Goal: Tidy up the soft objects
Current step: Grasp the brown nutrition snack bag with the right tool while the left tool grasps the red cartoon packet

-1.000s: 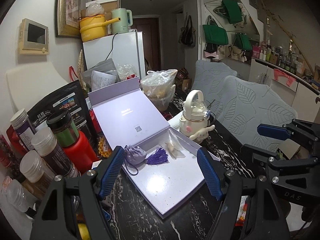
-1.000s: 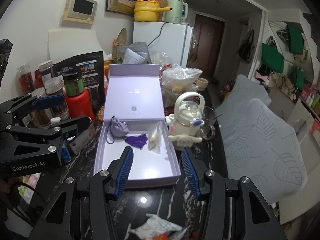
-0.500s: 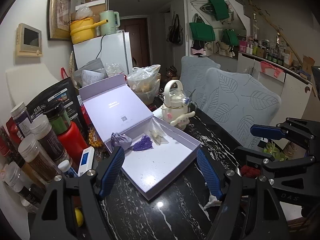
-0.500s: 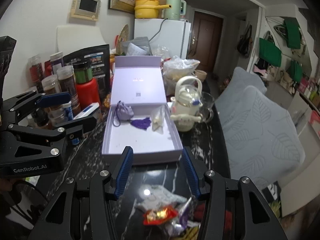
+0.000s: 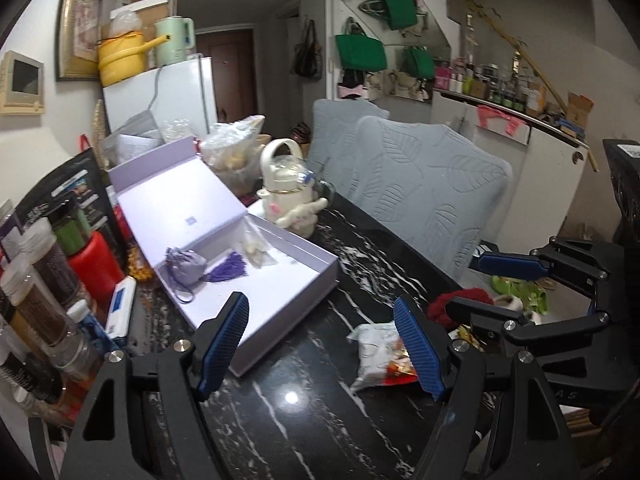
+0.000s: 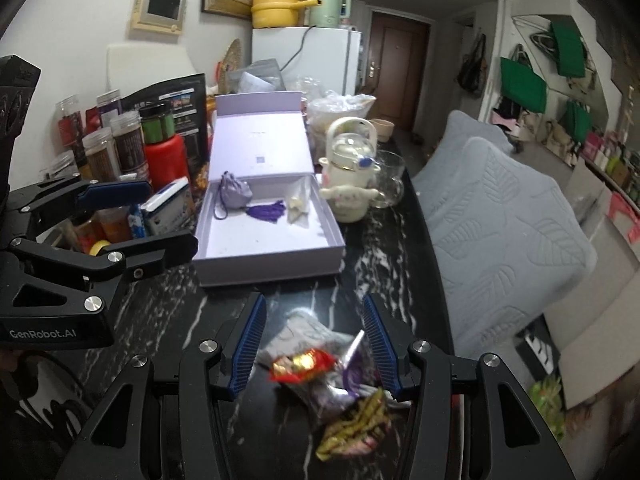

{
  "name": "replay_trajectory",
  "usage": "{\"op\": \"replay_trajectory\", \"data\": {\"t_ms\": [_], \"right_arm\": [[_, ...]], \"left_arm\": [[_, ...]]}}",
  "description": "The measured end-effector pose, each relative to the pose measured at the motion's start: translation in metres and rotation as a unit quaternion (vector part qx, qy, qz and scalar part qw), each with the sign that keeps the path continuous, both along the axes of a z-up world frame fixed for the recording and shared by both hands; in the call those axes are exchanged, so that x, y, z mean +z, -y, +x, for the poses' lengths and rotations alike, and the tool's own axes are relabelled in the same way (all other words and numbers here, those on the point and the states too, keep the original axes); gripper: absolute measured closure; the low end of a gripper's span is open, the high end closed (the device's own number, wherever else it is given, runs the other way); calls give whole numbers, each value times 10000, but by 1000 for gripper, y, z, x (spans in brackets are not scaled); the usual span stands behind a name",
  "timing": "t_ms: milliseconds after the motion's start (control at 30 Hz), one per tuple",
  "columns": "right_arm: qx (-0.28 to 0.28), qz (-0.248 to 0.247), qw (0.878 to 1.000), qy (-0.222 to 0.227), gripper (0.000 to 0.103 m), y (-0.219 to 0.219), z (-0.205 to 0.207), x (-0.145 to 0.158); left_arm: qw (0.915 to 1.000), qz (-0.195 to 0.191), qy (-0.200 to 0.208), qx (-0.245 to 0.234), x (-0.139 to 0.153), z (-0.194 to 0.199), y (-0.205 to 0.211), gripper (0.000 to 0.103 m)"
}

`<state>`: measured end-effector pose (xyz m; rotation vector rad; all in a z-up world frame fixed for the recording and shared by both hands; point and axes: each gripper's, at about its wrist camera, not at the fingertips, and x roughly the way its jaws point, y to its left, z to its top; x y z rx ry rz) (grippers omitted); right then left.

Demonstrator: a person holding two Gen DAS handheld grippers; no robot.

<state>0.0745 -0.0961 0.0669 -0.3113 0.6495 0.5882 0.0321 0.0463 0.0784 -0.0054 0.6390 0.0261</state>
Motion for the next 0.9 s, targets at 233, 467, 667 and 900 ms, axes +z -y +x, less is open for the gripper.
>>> {"op": "replay_trajectory", "data": {"t_ms": [233,467,667,900], "right_arm": [[-161,-16,9998,-62,48,23,-6,-10],[-416,-53,9991,-116,45,44,-8,-23],[-548,-105,9983,-189,44,57,-6,-39],[-794,-49,9956,-495,44,71,3,-63]], "left_arm": [[9990,-109,-158,-407,-17,7,18,28],[9972,-116,-250,-697,-31,14,34,28],[9942,-307,-500,-901,-52,25,43,28],[9919,-332,-671,-1024,-72,36,53,28]]}}
